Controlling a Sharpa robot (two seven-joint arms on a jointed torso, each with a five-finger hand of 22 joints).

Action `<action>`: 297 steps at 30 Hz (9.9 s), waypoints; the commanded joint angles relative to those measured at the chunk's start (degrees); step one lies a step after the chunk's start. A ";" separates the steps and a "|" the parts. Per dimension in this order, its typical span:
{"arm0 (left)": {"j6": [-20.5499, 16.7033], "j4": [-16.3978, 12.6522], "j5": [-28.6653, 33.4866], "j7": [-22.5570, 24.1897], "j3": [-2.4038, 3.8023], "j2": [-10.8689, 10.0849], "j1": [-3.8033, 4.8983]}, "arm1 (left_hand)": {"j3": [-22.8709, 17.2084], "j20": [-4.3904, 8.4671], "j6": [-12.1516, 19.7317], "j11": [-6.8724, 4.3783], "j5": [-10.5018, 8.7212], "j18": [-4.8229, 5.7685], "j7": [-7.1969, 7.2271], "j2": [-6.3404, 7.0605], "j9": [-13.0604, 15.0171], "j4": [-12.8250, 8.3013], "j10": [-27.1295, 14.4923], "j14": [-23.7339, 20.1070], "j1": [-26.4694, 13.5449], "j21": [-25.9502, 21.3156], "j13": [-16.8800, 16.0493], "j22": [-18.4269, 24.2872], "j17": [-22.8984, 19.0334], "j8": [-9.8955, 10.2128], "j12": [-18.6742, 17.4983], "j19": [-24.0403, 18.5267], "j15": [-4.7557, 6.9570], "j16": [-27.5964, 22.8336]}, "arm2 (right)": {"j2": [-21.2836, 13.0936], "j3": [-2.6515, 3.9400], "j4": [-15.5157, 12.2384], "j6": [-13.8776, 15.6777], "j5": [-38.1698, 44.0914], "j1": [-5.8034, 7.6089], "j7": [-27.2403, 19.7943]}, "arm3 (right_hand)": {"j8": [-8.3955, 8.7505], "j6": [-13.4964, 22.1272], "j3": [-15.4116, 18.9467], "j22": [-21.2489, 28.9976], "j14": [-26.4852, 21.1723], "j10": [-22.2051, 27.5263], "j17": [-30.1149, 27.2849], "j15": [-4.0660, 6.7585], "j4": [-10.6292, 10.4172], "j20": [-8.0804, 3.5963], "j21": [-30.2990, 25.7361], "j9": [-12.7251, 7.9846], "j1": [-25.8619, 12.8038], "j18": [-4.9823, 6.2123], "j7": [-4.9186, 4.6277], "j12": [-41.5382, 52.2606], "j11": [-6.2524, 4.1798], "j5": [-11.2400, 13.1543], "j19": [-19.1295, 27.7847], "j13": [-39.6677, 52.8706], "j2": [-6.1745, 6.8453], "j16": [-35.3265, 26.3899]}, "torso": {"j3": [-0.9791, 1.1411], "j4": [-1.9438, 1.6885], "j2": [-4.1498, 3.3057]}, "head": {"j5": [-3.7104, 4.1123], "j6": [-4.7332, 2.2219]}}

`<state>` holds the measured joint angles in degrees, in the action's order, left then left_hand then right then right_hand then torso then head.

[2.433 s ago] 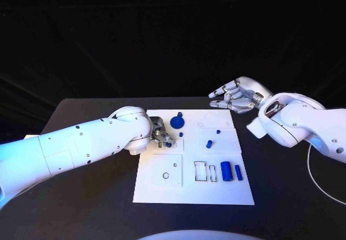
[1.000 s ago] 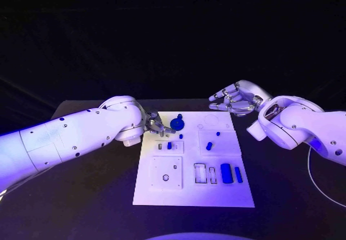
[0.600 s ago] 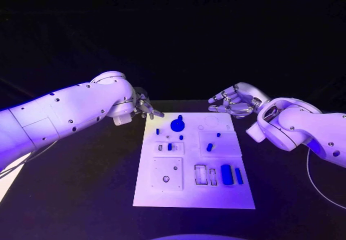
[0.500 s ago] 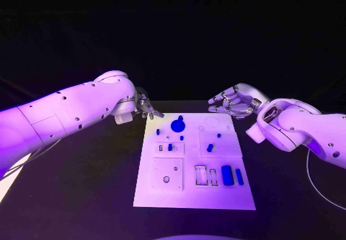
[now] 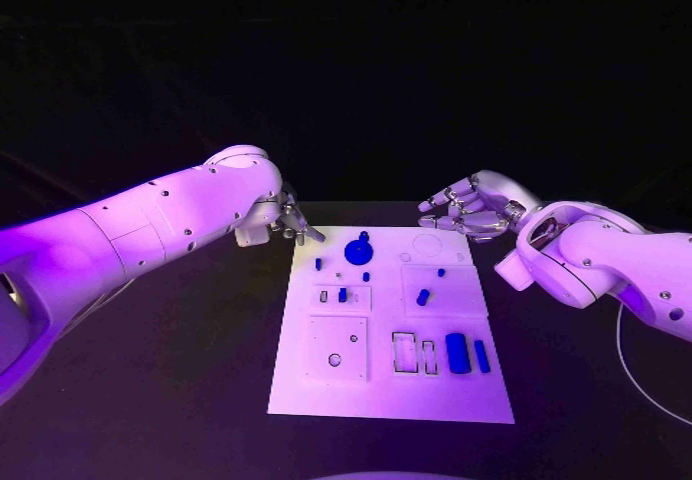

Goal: Assemble the parts on the task board

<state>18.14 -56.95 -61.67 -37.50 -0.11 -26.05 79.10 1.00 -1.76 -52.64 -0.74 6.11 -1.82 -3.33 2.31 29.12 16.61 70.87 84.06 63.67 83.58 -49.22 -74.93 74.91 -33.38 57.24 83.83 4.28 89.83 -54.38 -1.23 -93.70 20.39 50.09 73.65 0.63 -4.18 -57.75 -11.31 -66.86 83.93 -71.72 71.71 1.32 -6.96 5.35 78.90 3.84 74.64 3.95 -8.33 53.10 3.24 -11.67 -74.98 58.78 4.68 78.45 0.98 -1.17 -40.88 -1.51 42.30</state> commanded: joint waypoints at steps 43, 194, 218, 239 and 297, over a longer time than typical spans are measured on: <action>6.72 2.71 1.08 1.80 -0.88 3.41 -1.85 | 2.08 0.19 -1.98 -0.49 0.12 0.20 0.53 -3.39 -0.81 -1.24 1.11 5.94 4.61 0.76 -0.37 -9.51 15.09 0.13 0.96 3.69 0.40 0.17 | 0.46 0.01 0.17 -1.14 0.15 -0.11 -0.26 | 0.05 -0.09 0.31 0.06 2.26 0.37 -0.04 -0.14 0.07 -0.17 -0.33 0.05 0.21 1.12 0.20 -0.26 -0.21 -0.48 0.18 -0.19 -0.64 -0.24 | 0.13 0.06 0.02 | 0.02 0.46; -9.90 -24.32 -2.20 0.80 -1.42 -11.69 -8.54 | -19.97 1.50 -5.91 -2.28 2.30 1.30 2.56 5.81 -2.78 -5.54 7.35 5.94 -11.72 4.48 -6.94 -13.69 15.09 -3.58 6.29 5.45 1.89 0.17 | 0.66 -0.40 0.80 -3.15 -0.07 -0.64 0.30 | 0.04 -0.09 0.87 0.80 2.18 0.47 -0.55 -0.16 -0.24 -0.19 -0.79 0.05 0.17 1.26 0.15 -0.31 -0.16 -0.78 0.57 -0.40 -0.83 -0.70 | 0.25 -0.06 0.24 | -0.07 1.37; -28.92 -26.22 6.99 27.46 -0.58 -14.35 -8.26 | -9.39 -3.83 10.25 5.57 2.87 -7.81 -5.65 2.05 -8.68 -6.62 -19.86 -15.69 10.99 -50.34 15.98 20.83 -21.06 1.49 -17.57 -19.33 -4.82 -33.26 | 0.53 -0.43 0.83 -2.91 0.12 -0.74 0.27 | 0.06 -0.04 1.09 1.39 2.06 0.58 -1.07 -0.18 -0.42 -0.18 -1.12 0.04 0.01 1.38 0.13 -0.45 -0.14 -0.77 0.94 -0.56 -0.86 -1.08 | 0.24 -0.33 0.30 | 0.76 0.73; -29.32 -17.54 -17.51 33.30 -2.72 -4.89 -9.23 | -15.43 -4.53 -0.02 6.02 2.71 -4.53 -4.85 6.66 -22.86 -10.78 -17.29 -3.60 18.76 -26.71 39.05 6.34 -13.12 18.11 -34.31 -3.31 -4.86 -19.16 | 1.26 -0.45 1.00 -3.17 0.15 -0.79 0.24 | 0.07 -0.01 1.09 1.56 2.03 0.64 -1.17 -0.17 -0.38 -0.18 -1.25 0.04 0.26 1.41 0.15 -0.48 -0.17 -0.89 1.03 -0.61 -1.05 -1.20 | 0.06 0.14 0.02 | 1.13 0.07; -22.99 -13.06 -22.63 28.78 -2.61 0.32 -10.20 | -26.67 -2.50 -11.43 3.71 0.86 -1.42 -3.67 4.88 -24.33 -15.68 -2.81 1.64 21.85 -8.52 43.54 -6.63 -8.19 21.63 -40.81 1.96 -2.60 -11.55 | 1.61 -0.45 0.97 -3.42 -0.16 -0.79 0.08 | 0.01 -0.09 1.20 1.63 2.05 0.46 -1.12 -0.16 -0.52 -0.18 -1.33 0.06 0.32 1.42 0.14 -0.08 -0.16 -0.97 1.03 -0.36 -1.33 -1.23 | 0.08 0.04 0.11 | 1.43 0.46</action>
<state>-4.17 -69.82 -83.97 -9.25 -2.61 -25.72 69.21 -25.24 -4.78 -63.69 3.01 7.20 -3.98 -7.02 7.32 4.52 1.03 67.69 83.98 85.27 74.81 -5.56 -74.92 66.80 -11.64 16.67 84.02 1.34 78.17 -52.84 -1.68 -92.69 17.74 49.82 72.89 1.07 -4.18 -57.75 -10.53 -65.29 83.93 -71.53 70.62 1.32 -7.43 5.14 77.86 3.84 74.87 4.83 -8.33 52.88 3.05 -12.42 -74.37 58.37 4.00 77.57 1.05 -1.14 -40.74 -0.04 42.81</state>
